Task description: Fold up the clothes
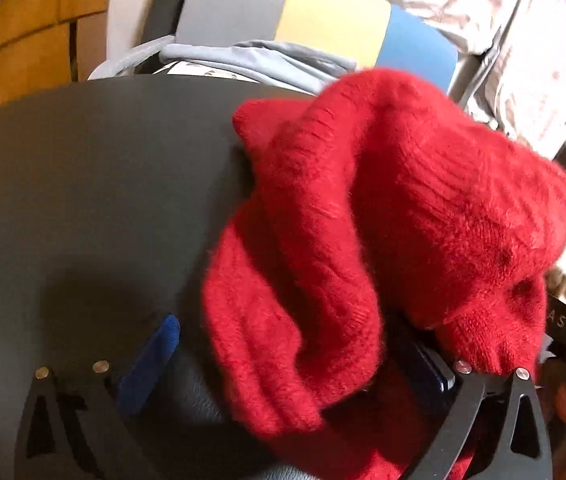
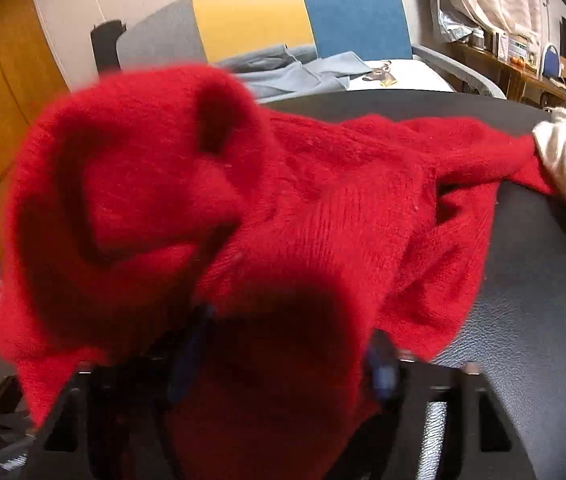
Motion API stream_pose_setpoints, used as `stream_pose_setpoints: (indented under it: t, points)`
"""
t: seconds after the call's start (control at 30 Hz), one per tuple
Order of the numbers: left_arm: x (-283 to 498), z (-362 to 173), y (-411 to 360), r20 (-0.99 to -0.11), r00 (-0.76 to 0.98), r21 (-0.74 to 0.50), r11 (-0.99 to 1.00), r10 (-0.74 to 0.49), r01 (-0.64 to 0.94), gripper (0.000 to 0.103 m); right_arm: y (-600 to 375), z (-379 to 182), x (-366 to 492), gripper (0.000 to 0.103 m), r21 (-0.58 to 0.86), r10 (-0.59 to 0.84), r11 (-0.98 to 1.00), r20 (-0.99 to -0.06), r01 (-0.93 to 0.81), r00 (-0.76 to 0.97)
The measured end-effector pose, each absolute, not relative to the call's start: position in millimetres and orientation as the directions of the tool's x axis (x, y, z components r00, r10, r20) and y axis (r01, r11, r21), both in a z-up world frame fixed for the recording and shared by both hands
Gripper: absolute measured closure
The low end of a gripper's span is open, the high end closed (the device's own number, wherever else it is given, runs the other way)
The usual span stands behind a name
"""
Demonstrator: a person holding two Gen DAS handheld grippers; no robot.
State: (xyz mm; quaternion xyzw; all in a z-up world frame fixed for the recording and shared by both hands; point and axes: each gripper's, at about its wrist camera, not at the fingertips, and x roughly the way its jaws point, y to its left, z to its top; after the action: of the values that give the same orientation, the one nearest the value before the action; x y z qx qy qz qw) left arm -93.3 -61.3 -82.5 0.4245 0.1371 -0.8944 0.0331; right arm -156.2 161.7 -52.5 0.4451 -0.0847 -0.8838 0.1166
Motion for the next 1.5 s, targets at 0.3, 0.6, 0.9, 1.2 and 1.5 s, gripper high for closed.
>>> stream_pose_setpoints:
  t: [0.3, 0.6, 0.9, 1.2, 1.5]
  points:
    - [-90.6, -36.0, -70.1, -0.741, -0.654, -0.259, -0.964, 0.154, 0.066, 0.087, 204.6, -42.4, -138.8, 0.093, 0.682, -0.576, -0.731, -0.595, 0.028, -0.560]
    - [-97.6, 75.3, -143.1, -0.613, -0.766, -0.292, -0.956, 0.193, -0.007, 0.088, 191.2, 0.5, -73.5, 0.096, 0.732, -0.702, -0.655, -0.499, 0.187, -0.507]
    - [-83.7, -0.8, -201.1, -0.793, -0.607, -0.059, -0.984, -0.056, 0.168, 0.088, 147.7, -20.3, -28.9, 0.088, 0.553, -0.617, -0.787, -0.697, 0.274, -0.364]
    - [-42.2, -35.7, -238.2, -0.801, -0.598, -0.166, -0.955, -0.014, 0.246, 0.054, 164.1, 39.9, -56.7, 0.062, 0.496, -0.631, -0.775, -0.574, 0.391, -0.523]
    - [-79.6, -3.1, -228.9, -0.741, -0.665, -0.100, -0.966, -0.089, 0.240, 0.011, 73.2, 53.0, -217.9, 0.053, 0.297, -0.569, -0.786, -0.688, 0.542, -0.450]
